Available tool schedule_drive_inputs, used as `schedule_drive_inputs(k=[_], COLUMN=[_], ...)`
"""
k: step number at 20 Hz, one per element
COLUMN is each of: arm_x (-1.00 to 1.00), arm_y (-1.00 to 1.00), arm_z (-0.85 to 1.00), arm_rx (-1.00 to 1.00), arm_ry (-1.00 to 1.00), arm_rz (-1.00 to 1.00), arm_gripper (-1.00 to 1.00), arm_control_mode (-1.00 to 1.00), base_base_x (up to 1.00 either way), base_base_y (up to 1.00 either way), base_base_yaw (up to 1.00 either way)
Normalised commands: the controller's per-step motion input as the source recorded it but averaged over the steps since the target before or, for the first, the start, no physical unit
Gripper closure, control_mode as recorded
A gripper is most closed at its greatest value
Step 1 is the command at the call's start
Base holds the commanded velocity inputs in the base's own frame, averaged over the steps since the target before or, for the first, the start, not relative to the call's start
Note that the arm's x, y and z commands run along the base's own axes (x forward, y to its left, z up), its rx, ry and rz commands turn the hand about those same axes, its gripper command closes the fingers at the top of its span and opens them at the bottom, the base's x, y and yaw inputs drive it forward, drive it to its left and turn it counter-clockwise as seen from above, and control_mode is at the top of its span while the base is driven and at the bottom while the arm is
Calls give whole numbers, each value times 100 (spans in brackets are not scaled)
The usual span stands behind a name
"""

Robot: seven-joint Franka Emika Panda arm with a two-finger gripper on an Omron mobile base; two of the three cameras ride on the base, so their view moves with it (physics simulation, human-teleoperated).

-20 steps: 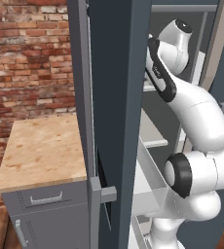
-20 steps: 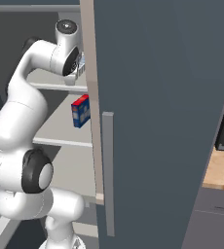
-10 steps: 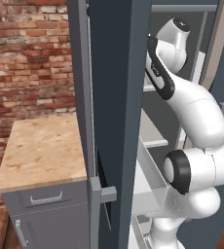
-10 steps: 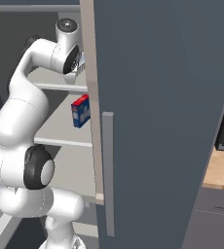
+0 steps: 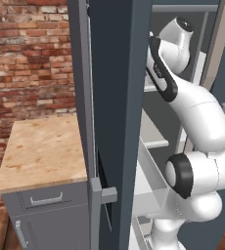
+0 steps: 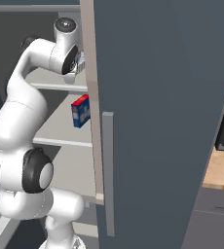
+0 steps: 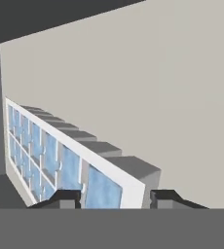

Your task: Open the freezer door, pick up the ice cube tray from the freezer, and place it on the dining counter.

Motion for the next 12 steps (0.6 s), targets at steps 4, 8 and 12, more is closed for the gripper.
schedule_drive_inputs(k=[4, 8, 12], arm_x=[-36, -26, -13], arm_y=[0, 0, 0], arm_z=[0, 1, 9], arm_rx=[0, 0, 0], arm_ry=[-26, -23, -15], arm_rz=[0, 0, 0], arm_gripper=[100, 100, 100], arm_control_mode=[-100, -100, -100], base_base_x=[0, 0, 0], base_base_y=[0, 0, 0], base_base_yaw=[0, 0, 0])
